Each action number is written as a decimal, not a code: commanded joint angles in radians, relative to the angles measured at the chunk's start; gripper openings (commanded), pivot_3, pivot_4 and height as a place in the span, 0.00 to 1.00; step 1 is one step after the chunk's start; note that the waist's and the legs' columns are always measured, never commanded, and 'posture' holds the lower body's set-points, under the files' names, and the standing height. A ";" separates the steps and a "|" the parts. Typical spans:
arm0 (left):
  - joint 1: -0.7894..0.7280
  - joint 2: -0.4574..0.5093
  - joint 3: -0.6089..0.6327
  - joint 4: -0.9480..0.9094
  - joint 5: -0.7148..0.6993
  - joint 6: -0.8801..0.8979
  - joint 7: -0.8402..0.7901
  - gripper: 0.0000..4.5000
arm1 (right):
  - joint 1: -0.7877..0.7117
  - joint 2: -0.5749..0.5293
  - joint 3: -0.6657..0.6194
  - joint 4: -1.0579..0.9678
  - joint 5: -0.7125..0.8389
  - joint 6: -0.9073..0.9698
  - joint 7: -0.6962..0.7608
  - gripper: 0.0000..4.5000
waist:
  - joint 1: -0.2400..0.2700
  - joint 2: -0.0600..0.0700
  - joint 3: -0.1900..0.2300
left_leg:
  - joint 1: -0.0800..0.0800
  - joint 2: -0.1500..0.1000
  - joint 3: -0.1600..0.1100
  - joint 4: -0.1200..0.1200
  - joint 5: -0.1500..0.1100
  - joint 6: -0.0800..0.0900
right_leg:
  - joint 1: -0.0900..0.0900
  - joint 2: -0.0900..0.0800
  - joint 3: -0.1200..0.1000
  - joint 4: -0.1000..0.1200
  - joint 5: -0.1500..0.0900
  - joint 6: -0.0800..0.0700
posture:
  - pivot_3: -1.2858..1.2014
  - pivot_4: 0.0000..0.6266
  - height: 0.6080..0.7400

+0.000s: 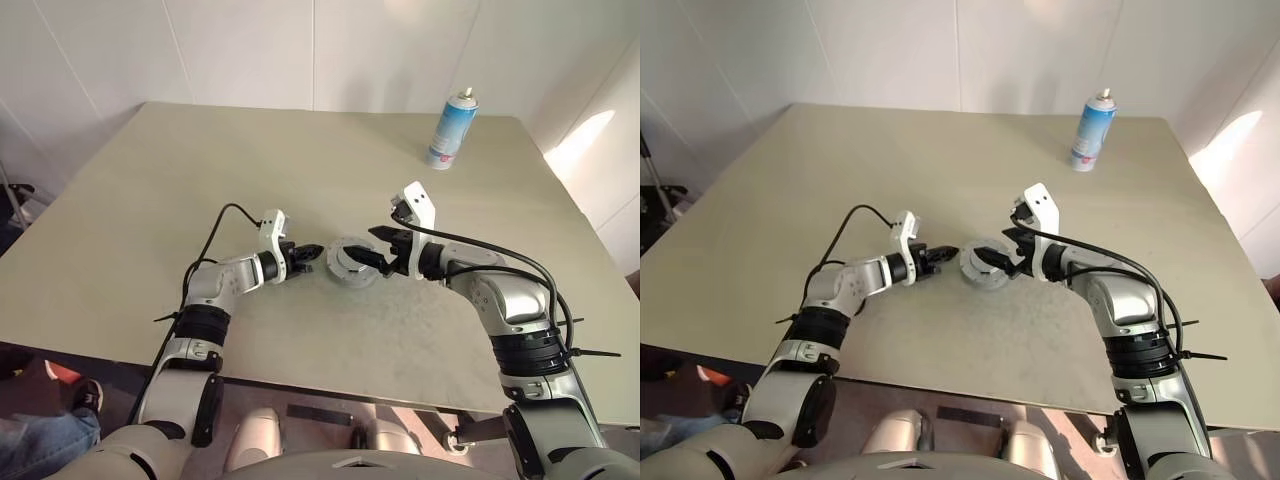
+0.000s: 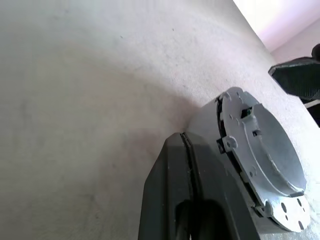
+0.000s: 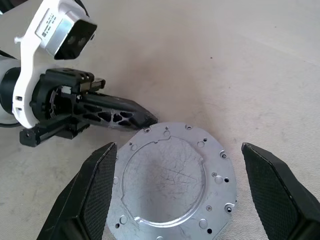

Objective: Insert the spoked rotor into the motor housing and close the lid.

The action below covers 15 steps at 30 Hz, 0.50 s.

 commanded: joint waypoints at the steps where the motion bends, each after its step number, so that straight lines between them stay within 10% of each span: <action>1: -0.032 0.008 0.039 -0.036 -0.056 0.009 -0.019 0.00 | -0.009 0.006 0.007 -0.005 0.000 -0.029 -0.003 1.00 | 0.000 0.000 0.000 | 0.000 0.000 0.000 0.000 0.000 0.000 | 0.000 0.000 0.000 0.000 0.000 0.000 | 0.52 0.00 1.00; 15: -0.034 -0.008 -0.031 -0.087 -0.118 0.132 -0.078 0.00 | -0.003 -0.004 0.016 0.002 -0.010 -0.042 -0.011 1.00 | 0.000 -0.001 0.001 | -0.002 0.002 0.000 0.015 0.000 0.000 | -0.004 0.000 0.001 0.016 0.001 -0.002 | 0.52 0.00 1.00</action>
